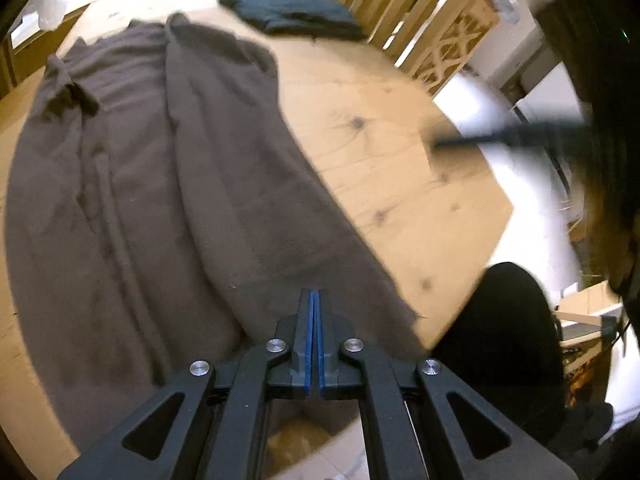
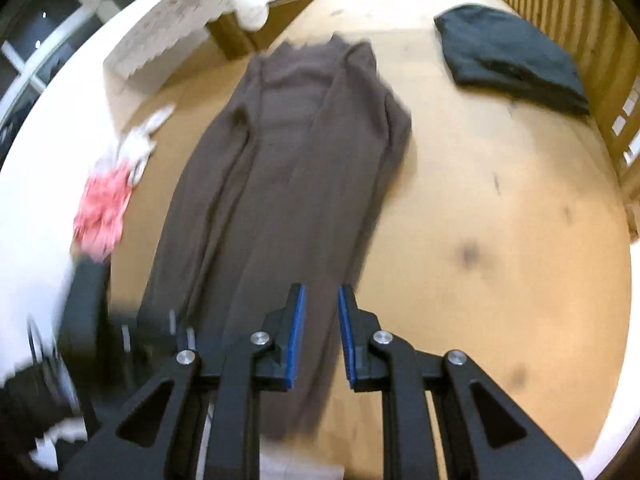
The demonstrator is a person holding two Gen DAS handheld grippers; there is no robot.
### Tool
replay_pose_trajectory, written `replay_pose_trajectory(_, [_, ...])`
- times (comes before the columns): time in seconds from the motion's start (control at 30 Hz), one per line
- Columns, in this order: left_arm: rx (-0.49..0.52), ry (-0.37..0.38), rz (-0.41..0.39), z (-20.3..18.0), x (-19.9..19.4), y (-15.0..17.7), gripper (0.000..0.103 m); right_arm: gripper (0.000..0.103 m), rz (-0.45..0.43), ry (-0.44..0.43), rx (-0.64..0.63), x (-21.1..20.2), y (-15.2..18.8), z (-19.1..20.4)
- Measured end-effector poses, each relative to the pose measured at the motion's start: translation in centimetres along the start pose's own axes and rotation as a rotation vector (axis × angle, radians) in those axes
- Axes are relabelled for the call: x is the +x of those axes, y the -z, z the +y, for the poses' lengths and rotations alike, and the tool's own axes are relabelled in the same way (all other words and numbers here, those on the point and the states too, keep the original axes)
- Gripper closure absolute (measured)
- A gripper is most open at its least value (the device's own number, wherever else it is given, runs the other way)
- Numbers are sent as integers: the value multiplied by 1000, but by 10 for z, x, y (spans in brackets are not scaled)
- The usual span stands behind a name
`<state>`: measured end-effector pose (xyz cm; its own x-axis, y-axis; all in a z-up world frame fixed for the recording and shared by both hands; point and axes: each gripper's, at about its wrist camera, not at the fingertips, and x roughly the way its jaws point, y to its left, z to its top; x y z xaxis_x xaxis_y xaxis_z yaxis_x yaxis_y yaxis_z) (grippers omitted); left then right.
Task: Fold clothes
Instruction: 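Pinch the garment edge with the left gripper while the right gripper pinches its hem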
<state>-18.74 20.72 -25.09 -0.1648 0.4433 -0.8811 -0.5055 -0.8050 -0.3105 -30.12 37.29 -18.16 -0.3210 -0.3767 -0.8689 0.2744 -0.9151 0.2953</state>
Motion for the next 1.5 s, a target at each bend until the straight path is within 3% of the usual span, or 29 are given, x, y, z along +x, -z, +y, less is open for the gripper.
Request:
replay_pose_trajectory(0.17, [37, -41, 8, 0, 18, 9, 101, 86, 11, 25, -24, 81, -73, -7])
replay_pose_trajectory(0.23, [64, -43, 2, -1, 18, 12, 101, 88, 59, 116, -14, 111, -86, -21])
replay_pose_trajectory(0.27, [75, -42, 1, -1, 17, 13, 101, 98, 91, 171, -3, 122, -92, -30])
replay_pose_trajectory(0.33, [83, -32, 8, 1, 16, 14, 101, 97, 75, 224, 2, 112, -104, -35])
replay_pose_trajectory(0.4, [84, -24, 23, 5, 13, 14, 101, 94, 30, 235, -10, 97, -118, -35])
replay_pose_trajectory(0.47, [85, -18, 0, 6, 2, -1, 101, 94, -49, 162, 3, 83, -142, -33])
replay_pose_trajectory(0.53, [124, -32, -69, 10, -14, -30, 101, 84, -75, 174, 0, 91, -165, -31])
replay_pose_trajectory(0.57, [139, -45, -93, 12, -18, -44, 99, 69, -77, 194, -9, 98, -176, -30])
replay_pose_trajectory(0.6, [144, -65, -112, 17, -19, -60, 99, 64, -72, 201, -16, 110, -190, -28])
replay_pose_trajectory(0.73, [157, -116, -120, 35, -5, -103, 101, 64, -34, 209, 25, 150, -231, -39])
replay_pose_trajectory(0.87, [177, -107, -56, 40, 23, -100, 101, 64, 10, 212, 31, 181, -255, -50])
replay_pose_trajectory(0.9, [177, -103, -44, 41, 28, -98, 100, 66, 8, 204, 19, 182, -258, -50])
replay_pose_trajectory(0.93, [177, -99, -34, 42, 32, -95, 100, 74, 11, 200, -2, 186, -258, -47])
replay_pose_trajectory(0.97, [175, -95, -23, 43, 36, -92, 100, 103, 18, 233, -40, 190, -259, -43])
replay_pose_trajectory(1.0, [178, -92, -36, 44, 36, -90, 100, 103, 22, 274, -78, 193, -260, -39])
replay_pose_trajectory(1.03, [180, -89, -45, 44, 36, -88, 100, 103, -14, 403, -109, 192, -261, -39])
replay_pose_trajectory(1.1, [181, -83, -57, 45, 35, -85, 100, 101, -26, 486, -64, 188, -267, -53])
replay_pose_trajectory(1.2, [174, -68, -72, 49, 38, -84, 100, 101, -103, 293, 53, 158, -269, -65])
replay_pose_trajectory(1.23, [175, -67, -72, 49, 38, -84, 99, 101, -120, 241, 23, 150, -268, -58])
replay_pose_trajectory(1.3, [181, -70, -72, 47, 38, -84, 99, 101, -32, 155, -43, 157, -266, -40])
replay_pose_trajectory(1.4, [191, -80, -75, 45, 38, -82, 99, 101, 92, 134, -122, 184, -261, -19])
replay_pose_trajectory(1.47, [192, -81, -81, 43, 37, -81, 99, 103, 81, 210, -143, 206, -264, -15])
replay_pose_trajectory(1.5, [190, -80, -87, 44, 38, -83, 99, 103, 39, 201, -119, 207, -270, -18])
